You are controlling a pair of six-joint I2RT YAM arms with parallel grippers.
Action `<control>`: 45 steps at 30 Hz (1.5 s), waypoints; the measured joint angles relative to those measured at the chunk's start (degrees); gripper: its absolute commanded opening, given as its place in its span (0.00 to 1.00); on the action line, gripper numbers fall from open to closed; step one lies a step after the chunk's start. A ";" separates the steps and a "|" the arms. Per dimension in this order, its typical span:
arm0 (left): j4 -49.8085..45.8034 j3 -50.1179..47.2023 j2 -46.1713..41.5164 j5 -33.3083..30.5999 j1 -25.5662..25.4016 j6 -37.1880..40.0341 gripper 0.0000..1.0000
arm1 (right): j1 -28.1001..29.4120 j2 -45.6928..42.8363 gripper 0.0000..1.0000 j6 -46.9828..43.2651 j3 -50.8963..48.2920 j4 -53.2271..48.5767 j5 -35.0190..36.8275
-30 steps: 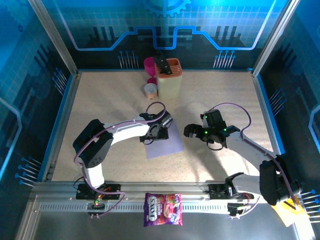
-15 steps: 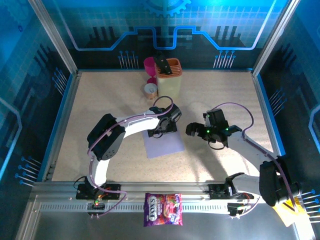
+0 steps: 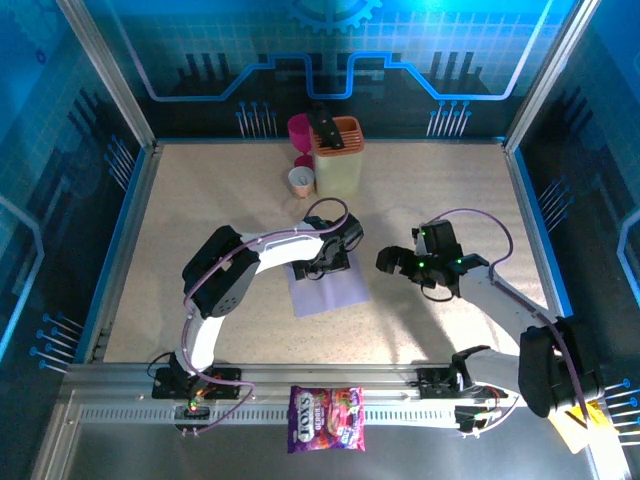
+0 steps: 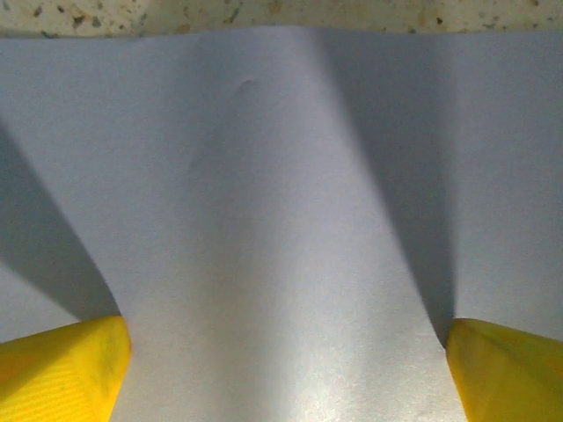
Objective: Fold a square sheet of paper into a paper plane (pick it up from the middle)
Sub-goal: First fold the square sheet of paper in half at the center of the table.
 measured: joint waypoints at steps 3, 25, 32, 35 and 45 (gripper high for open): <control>0.11 -0.04 0.02 -0.09 0.00 -0.04 0.83 | -0.33 -0.96 0.99 0.00 -0.04 -0.02 0.02; 14.75 -11.41 -19.39 3.21 -3.34 6.93 0.40 | -1.09 -2.32 0.99 0.09 0.04 -1.14 -0.90; 30.16 -22.60 -27.50 12.61 -3.32 8.22 0.41 | -1.20 -2.32 0.99 3.23 6.78 -9.22 -1.18; 37.09 -28.15 -28.30 16.65 -3.08 8.22 0.41 | -1.14 -2.19 0.99 5.22 13.20 -14.21 0.15; 50.45 -37.83 -28.33 23.61 -0.11 8.02 0.45 | 7.02 -1.46 0.99 13.70 34.64 -30.69 10.51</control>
